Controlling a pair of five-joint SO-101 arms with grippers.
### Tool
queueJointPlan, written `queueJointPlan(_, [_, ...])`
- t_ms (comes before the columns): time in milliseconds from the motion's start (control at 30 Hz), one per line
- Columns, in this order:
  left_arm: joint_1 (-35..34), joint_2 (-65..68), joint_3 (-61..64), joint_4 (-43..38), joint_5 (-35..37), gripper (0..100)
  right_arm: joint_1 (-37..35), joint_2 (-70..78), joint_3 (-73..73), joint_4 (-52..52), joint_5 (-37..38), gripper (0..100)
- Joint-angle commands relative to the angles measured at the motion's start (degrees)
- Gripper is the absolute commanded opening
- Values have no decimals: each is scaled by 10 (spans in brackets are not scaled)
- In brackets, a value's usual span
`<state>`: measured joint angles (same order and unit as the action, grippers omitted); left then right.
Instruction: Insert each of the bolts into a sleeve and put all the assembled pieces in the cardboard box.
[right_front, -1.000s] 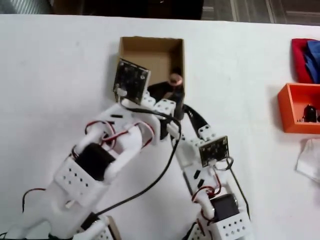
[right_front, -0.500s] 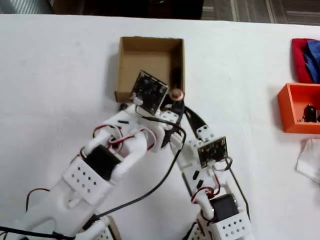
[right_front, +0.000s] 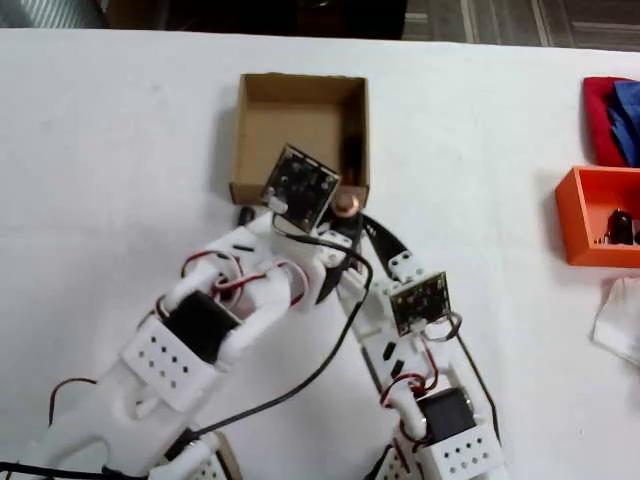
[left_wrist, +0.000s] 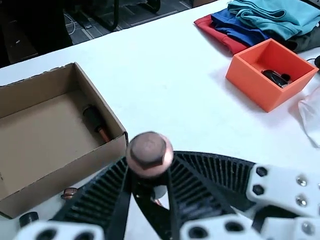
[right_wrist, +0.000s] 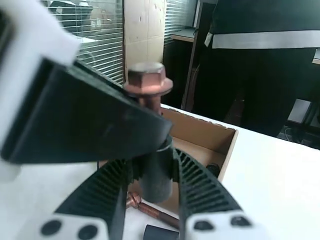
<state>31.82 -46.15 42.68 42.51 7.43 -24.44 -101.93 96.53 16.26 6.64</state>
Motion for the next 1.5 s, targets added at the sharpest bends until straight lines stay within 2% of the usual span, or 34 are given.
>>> queueJointPlan(0, [-1, -5, -5, 21, 2, 104, 3, -9, 4, 0, -1, 22])
queueJointPlan(167, [-1, -5, -5, 22, 2, 244, 3, -9, 4, 0, -1, 22])
queueJointPlan(400, [-2, -5, -9, 23, 1, 219, 3, -9, 4, 0, -1, 22])
queueJointPlan(600, [-26, -6, -82, 26, 0, 218, 3, -8, 4, 0, -1, 22])
queueJointPlan(867, [-91, -6, -214, 107, 1, 214, 3, -7, 4, 0, -2, 22])
queueJointPlan(933, [-118, -6, -239, 124, 2, 164, 4, -9, 4, 0, -3, 22])
queueJointPlan(1033, [-181, -6, -253, 144, 2, 9, 4, -9, 4, 0, -3, 22])
queueJointPlan(1100, [-234, -12, -247, 161, 2, 57, 3, -7, 4, 5, -3, 22])
queueJointPlan(1333, [-407, -47, -116, 222, -12, 52, 4, -10, -25, 87, -3, 22])
queueJointPlan(1467, [-482, -70, -40, 221, -196, 100, 4, -7, -96, 106, -3, 22])
